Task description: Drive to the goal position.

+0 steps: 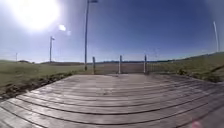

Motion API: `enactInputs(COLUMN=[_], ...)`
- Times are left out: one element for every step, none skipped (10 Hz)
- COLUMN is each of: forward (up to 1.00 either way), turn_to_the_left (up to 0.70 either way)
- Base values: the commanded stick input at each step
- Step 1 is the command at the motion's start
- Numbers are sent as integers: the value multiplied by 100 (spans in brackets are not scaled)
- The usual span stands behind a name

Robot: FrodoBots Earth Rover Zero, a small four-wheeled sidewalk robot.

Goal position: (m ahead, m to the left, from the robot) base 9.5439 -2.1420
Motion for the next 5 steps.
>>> enactInputs(forward=[100, 100, 100, 100, 100], turn_to_the_left=[-19, -25, -31, -37, -40])
